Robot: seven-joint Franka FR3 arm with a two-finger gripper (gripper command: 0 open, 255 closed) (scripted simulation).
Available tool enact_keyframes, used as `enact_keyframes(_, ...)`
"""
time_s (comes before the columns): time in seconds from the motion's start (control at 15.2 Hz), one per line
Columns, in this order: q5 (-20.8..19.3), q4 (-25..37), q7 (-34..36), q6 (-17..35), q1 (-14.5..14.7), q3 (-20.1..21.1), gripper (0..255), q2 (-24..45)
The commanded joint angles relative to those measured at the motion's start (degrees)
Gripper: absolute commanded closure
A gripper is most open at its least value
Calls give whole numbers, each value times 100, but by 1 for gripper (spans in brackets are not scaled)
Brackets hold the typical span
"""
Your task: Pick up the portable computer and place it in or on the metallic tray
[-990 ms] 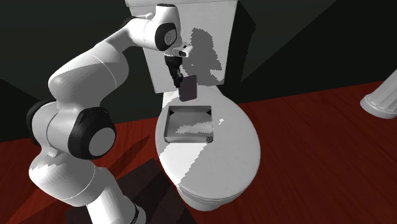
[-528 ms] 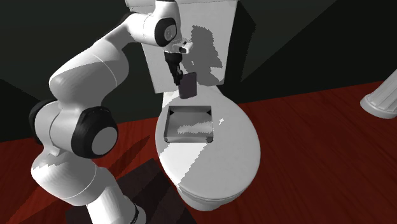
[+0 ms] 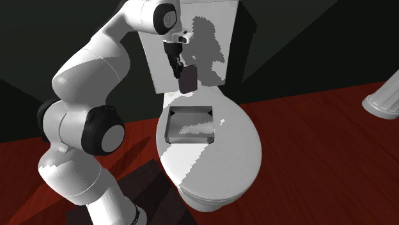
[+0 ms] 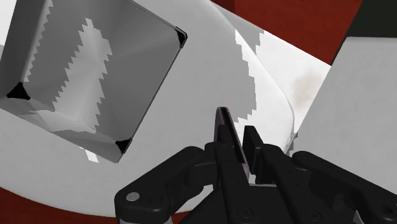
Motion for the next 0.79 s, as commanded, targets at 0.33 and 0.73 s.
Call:
enact_keyframes(0.33, -204, 1093, 125, -710, 119, 90, 255, 428)
enact_keyframes(0.73, -301, 1800, 99, -1259, 152, 104, 255, 603)
